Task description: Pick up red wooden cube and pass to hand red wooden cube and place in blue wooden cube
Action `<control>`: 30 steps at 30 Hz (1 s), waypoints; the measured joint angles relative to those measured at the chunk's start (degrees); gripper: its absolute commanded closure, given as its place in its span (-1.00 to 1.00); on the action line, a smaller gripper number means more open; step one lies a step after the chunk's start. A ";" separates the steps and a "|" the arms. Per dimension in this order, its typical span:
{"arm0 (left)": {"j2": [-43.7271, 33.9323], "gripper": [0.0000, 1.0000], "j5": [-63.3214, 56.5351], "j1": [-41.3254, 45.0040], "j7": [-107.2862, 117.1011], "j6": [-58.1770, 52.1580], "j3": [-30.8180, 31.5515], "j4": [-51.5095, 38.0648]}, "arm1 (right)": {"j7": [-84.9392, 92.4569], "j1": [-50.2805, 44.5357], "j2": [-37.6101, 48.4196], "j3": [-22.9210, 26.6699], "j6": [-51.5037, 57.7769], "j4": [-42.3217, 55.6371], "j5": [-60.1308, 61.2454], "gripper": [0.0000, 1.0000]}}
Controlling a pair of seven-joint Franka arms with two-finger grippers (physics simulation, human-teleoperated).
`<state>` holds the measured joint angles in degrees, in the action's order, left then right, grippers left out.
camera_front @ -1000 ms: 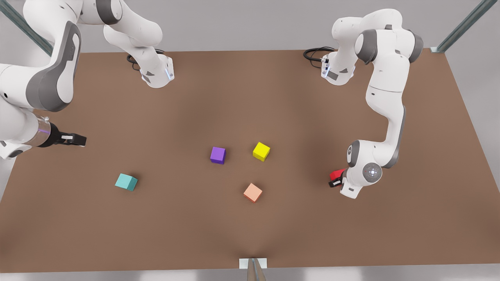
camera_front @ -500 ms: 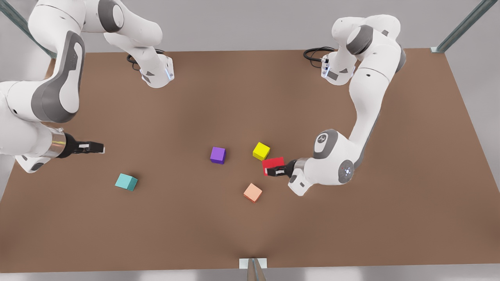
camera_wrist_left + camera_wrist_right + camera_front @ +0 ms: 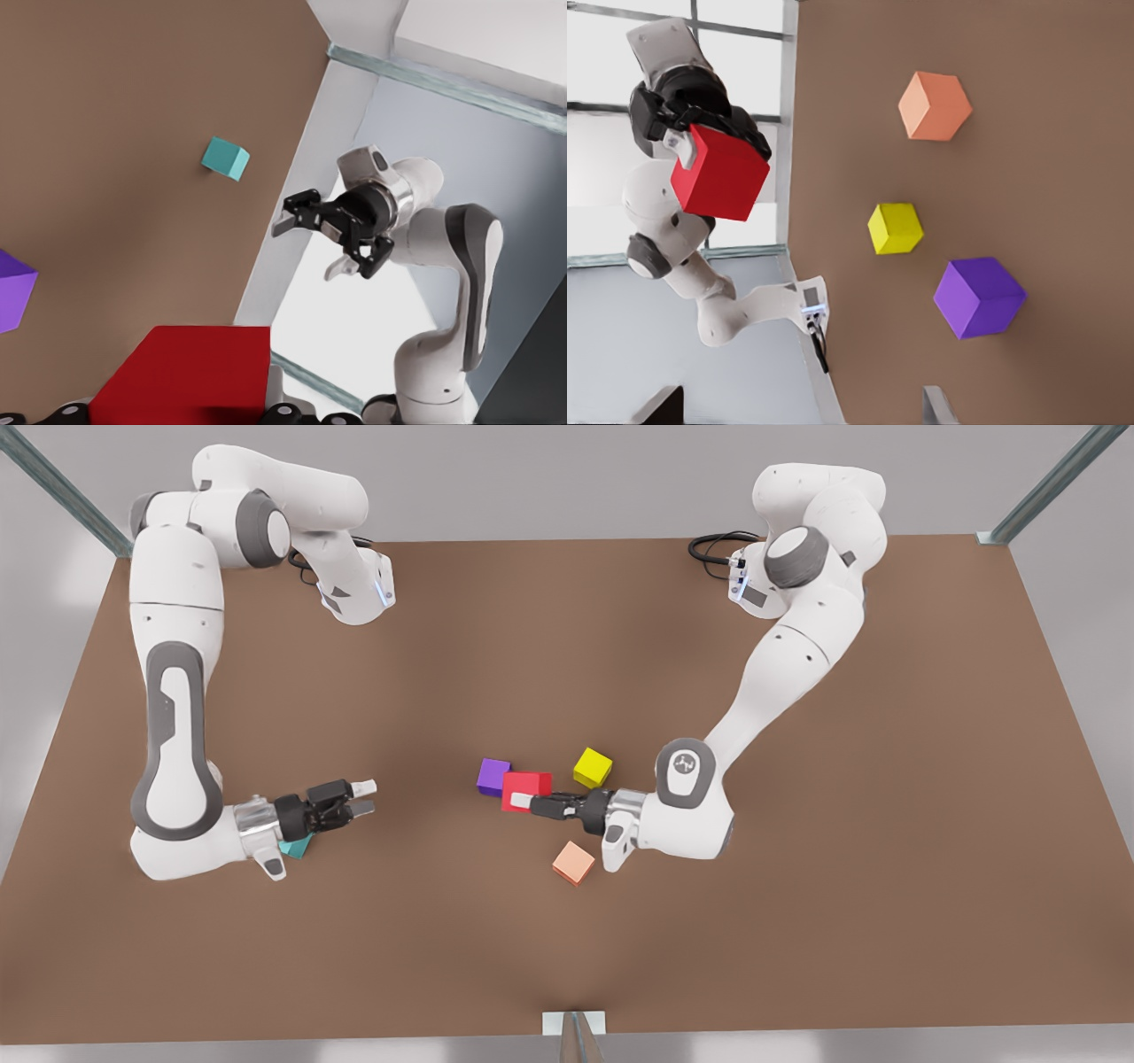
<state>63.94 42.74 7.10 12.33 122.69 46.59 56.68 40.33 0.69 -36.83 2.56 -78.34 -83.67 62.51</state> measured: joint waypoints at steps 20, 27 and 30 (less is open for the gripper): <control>2.09 -0.40 4.52 1.52 -16.79 2.89 0.03 -0.15 | 55.45 -10.53 5.66 -0.09 -16.60 -18.41 24.93 -1.00; 2.27 -0.40 4.48 1.51 -20.17 4.48 -0.11 -0.22 | 65.97 -13.45 5.58 -0.18 -18.23 -21.17 30.91 -1.00; 2.35 -0.40 4.48 1.44 -21.35 5.02 -0.14 -0.19 | 69.36 -13.67 6.09 -0.42 -18.57 -22.16 32.58 -1.00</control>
<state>66.29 47.22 8.54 -9.02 127.71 46.45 56.49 109.69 -12.98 -30.73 2.14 -96.92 -105.83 95.09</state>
